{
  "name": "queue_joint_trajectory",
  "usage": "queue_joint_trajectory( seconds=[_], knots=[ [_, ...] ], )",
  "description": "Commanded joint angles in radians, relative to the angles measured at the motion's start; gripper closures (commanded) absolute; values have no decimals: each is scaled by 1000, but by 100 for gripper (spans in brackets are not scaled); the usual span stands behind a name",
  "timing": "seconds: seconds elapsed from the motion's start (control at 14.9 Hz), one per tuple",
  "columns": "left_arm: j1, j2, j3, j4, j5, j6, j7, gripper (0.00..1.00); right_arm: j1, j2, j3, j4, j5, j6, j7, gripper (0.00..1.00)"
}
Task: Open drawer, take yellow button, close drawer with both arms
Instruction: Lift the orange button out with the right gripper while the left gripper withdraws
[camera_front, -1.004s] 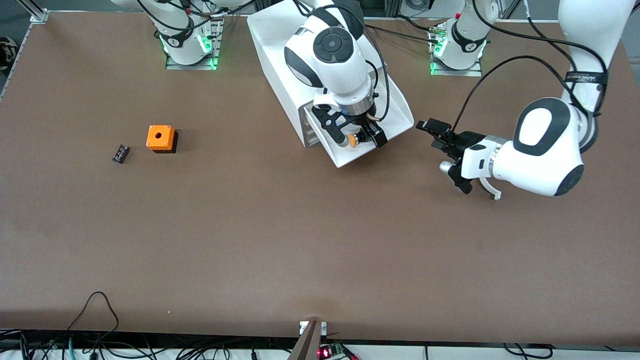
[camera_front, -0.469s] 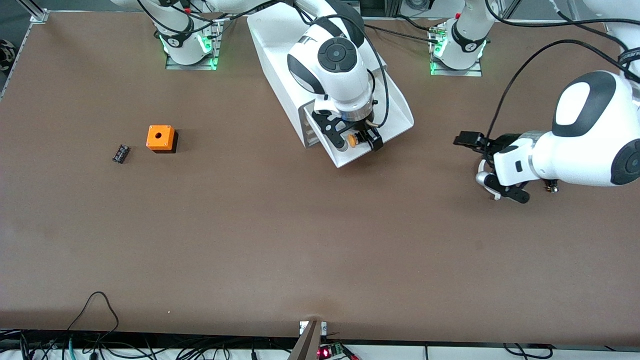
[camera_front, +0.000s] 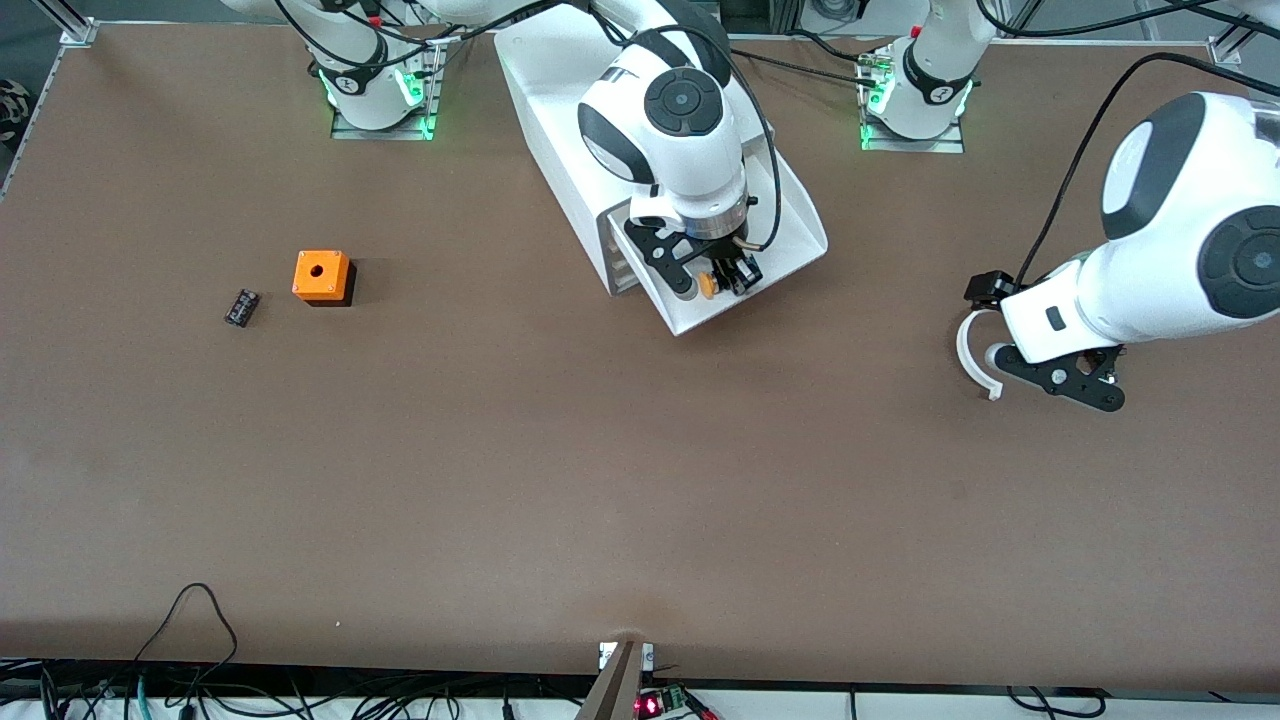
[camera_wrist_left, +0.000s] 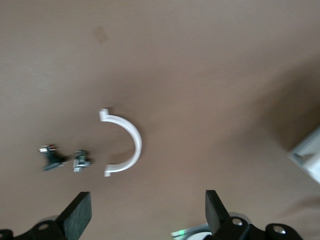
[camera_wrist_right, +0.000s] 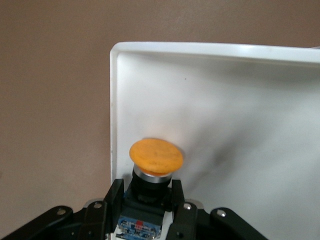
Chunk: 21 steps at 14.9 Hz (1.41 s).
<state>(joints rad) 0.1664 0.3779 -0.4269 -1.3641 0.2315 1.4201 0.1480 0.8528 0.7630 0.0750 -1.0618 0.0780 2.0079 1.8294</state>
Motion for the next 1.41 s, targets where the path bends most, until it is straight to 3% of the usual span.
queue_joint_trajectory(
  seconds=[0.0, 0.2, 0.47, 0.67, 1.0, 1.34],
  knots=[
    [-30, 10, -1, 62, 66, 34, -5, 0, -3, -28, 2, 41, -9, -86, 5, 100],
    [-28, 9, 0, 60, 69, 63, -14, 0, -53, -86, 6, 60, 2, -101, -18, 100],
    [-25, 9, -1, 34, 48, 68, -216, 0, -141, -132, 5, 59, 28, -176, -233, 100],
    [-22, 6, -1, -7, -50, 118, -414, 0, -274, -163, 0, 59, 89, -291, -526, 100],
    [-27, 1, -50, -121, -54, 232, -692, 0, -520, -166, -3, 51, 106, -451, -1051, 100],
    [-25, -1, -145, -249, -52, 385, -954, 0, -702, -153, -6, -49, 28, -410, -1526, 100]
  ],
)
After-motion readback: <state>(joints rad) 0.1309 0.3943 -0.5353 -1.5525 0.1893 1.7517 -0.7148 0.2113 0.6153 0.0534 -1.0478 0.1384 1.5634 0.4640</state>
